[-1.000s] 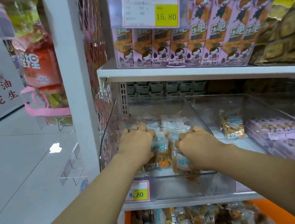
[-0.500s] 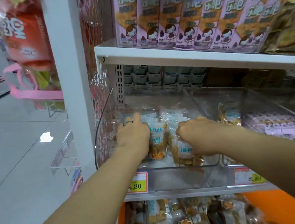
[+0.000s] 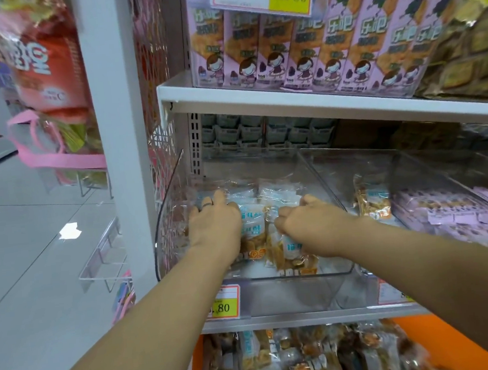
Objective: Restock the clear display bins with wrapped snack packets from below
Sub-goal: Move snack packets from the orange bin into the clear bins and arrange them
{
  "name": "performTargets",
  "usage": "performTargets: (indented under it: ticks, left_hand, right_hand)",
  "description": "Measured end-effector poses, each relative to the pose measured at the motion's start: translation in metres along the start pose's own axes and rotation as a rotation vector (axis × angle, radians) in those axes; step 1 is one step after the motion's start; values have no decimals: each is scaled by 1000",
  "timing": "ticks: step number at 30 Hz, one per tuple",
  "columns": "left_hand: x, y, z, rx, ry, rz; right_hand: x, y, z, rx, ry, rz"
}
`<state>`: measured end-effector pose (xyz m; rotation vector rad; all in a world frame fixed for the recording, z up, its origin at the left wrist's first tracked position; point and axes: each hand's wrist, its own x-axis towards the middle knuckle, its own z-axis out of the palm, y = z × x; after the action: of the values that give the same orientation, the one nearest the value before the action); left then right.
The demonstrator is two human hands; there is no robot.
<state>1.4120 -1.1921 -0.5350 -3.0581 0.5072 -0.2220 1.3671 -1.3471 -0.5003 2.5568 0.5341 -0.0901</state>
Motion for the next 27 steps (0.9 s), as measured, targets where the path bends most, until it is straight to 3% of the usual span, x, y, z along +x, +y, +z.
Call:
performTargets:
  ticks: [7, 11, 17, 21, 27]
  left_hand:
    - [-4, -5, -5, -74, 17, 23]
    - [-19, -2, -26, -95, 107, 163]
    - [-39, 28, -31, -222, -32, 448]
    - [-27, 37, -26, -337, -93, 466]
    - [-10, 50, -19, -31, -91, 523]
  right_hand:
    - [-7, 1, 5, -190, 116, 9]
    - [-27, 14, -4, -136, 138, 42]
    - [-80, 27, 11, 502, 506, 181]
    - [-97, 21, 38, 892, 435, 233]
    - [-96, 16, 56, 1074, 407, 221]
